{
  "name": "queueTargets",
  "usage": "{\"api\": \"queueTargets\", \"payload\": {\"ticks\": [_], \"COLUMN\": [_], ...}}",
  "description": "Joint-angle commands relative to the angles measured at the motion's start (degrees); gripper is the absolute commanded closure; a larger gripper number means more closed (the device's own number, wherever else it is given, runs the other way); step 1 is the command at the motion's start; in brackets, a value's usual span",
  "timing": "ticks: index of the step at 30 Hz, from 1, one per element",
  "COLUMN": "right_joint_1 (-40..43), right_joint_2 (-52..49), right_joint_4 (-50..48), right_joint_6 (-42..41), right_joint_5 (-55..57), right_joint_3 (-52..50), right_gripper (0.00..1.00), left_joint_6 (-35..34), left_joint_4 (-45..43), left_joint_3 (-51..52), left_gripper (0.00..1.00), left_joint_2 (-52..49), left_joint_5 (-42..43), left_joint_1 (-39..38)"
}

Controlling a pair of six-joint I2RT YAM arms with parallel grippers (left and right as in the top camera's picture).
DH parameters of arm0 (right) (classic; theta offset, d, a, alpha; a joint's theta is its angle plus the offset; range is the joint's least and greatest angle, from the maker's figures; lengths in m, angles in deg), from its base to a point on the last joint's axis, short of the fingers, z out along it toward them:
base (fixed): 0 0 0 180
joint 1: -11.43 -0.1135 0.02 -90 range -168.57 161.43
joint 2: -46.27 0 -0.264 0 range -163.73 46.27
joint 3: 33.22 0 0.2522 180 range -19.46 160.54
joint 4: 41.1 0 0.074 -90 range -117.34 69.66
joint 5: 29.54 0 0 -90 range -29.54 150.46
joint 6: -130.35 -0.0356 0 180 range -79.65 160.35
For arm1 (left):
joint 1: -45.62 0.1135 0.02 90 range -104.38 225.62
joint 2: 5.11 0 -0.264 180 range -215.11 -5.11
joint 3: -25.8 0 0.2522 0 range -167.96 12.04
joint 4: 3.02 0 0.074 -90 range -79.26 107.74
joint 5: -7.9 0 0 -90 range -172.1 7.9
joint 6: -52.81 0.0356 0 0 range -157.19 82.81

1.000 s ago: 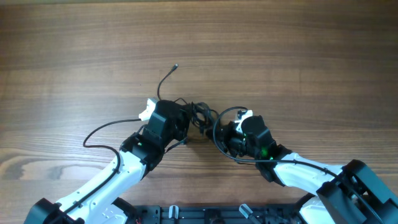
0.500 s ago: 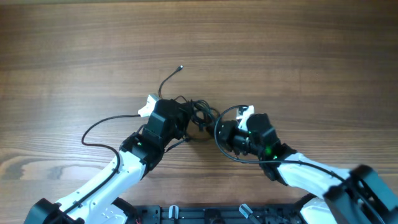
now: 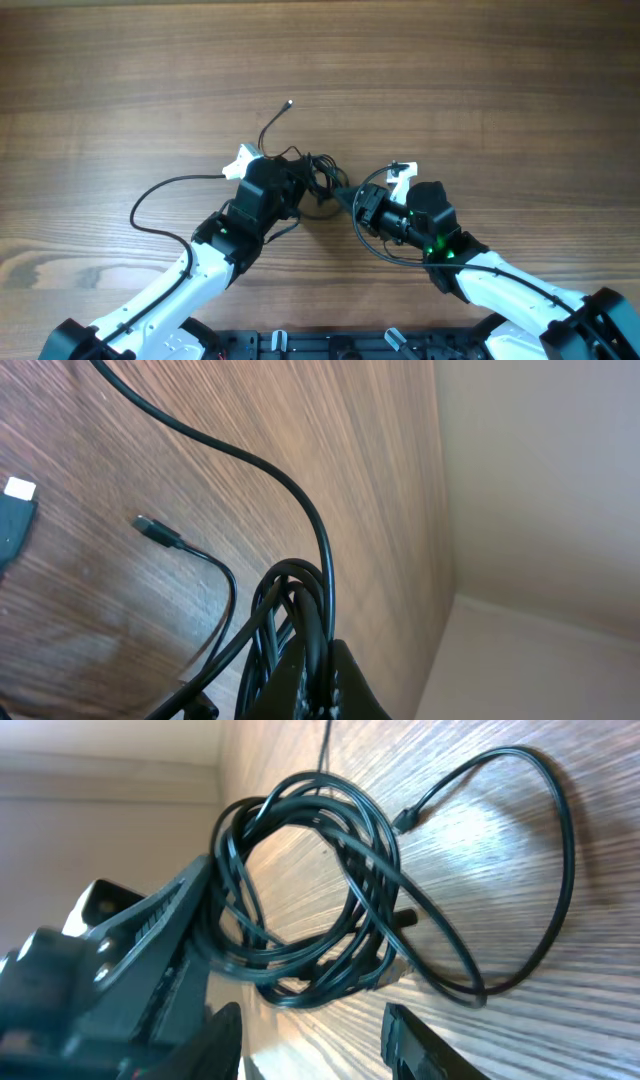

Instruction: Untangle cables

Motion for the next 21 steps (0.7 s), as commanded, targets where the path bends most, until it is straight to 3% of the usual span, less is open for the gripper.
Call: {"api": "queueTargets", "payload": {"ticks": [1,5,16,21], "right_joint_1": [0.13,0.13,0.13,0.02], "right_joint_2": [-0.87,-0.87,-0.98,-0.98], "right_joint_4": [0.26,1.75,4.72,4.68], "right_joint_6": [-2.25,-3.1,-17.22,-19.15], "right_joint_5": [2.05,2.08,3.17,3.17], "right_joint_3": [-0.07,-0.07,-0.07,-0.07], "right_gripper": [0.54,0.63,0.68,0.73], "left_joint_6": [1.09,-2.36,-9.25,-11.26], "left_joint_4": [-0.68,-0.9,-0.83,-0.9], "left_joint_3": [-0.39,-0.39,-0.39,-0.39], "left_gripper": [0.96,0.96,0.96,0.96], "left_joint_2": [0.42,0.42,0.42,0.42], "left_joint_5": [0.7,0.9,4.31,4.24], "left_joint_1": [-1.38,-2.03,-2.14,-3.19]}}
